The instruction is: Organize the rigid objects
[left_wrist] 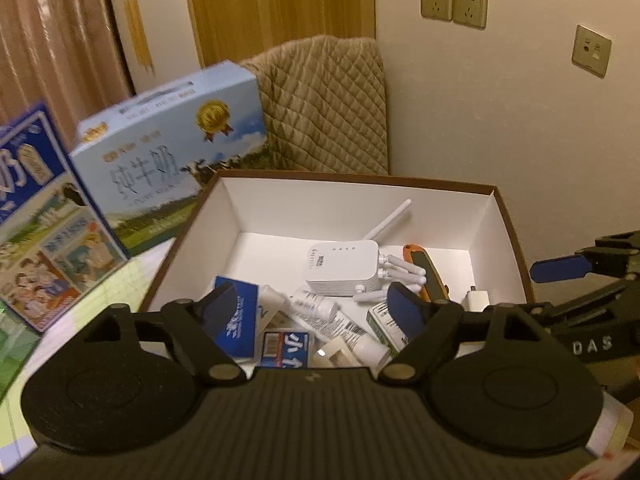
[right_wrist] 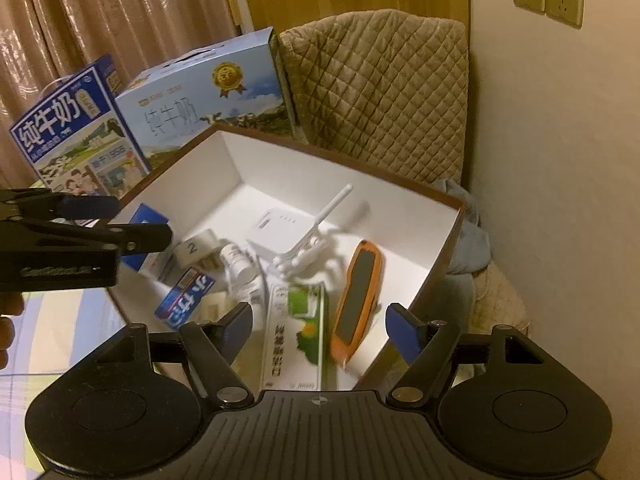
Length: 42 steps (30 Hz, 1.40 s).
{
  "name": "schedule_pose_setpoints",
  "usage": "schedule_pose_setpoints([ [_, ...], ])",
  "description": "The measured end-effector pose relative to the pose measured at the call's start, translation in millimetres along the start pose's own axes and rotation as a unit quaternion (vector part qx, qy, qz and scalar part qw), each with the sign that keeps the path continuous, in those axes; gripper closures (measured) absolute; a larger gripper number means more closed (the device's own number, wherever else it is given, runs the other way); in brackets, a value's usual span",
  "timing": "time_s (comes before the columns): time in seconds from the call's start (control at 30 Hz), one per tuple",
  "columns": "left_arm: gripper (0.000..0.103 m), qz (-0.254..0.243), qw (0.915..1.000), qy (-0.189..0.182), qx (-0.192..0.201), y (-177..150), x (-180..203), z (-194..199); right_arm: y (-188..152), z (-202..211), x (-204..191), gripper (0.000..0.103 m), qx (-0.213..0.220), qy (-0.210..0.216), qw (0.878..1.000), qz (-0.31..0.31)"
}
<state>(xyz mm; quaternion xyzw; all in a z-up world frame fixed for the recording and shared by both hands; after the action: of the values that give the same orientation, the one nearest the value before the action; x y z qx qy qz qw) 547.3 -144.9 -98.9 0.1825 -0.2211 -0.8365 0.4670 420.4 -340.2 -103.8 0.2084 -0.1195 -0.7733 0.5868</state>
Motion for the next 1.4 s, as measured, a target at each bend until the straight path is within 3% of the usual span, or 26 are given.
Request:
schedule_pose_setpoints([
  [0.2,0.023,0.021,0.9995,0.022,0.005,-32,-3,32,-13,11,-8,0.032,0.003,0.005,1.0,0.011],
  [0.57,0.024,0.108,0.9927,0.033,-0.042,-112,-20,81,-51,31,-40,0.031,0.005,0.021,0.999,0.032],
  [1.4,0.025,0.216,0.9731,0.052,-0.06,-288,-20,210,-197,109,-149,0.031,0.007,0.065,0.993,0.095],
])
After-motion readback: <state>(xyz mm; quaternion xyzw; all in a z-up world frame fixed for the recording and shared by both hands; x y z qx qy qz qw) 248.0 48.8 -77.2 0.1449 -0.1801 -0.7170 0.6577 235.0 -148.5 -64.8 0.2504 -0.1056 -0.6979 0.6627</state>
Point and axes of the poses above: each gripper's, at about its wrist camera, not at the fingertips, and z roughly against the way its jaws point, x to its right, y to its top, the point moved 8 cm from there along -z, roughly the way its jaws point, and after that the axes turned 13 degrees about -x, right-handed, at the moved point
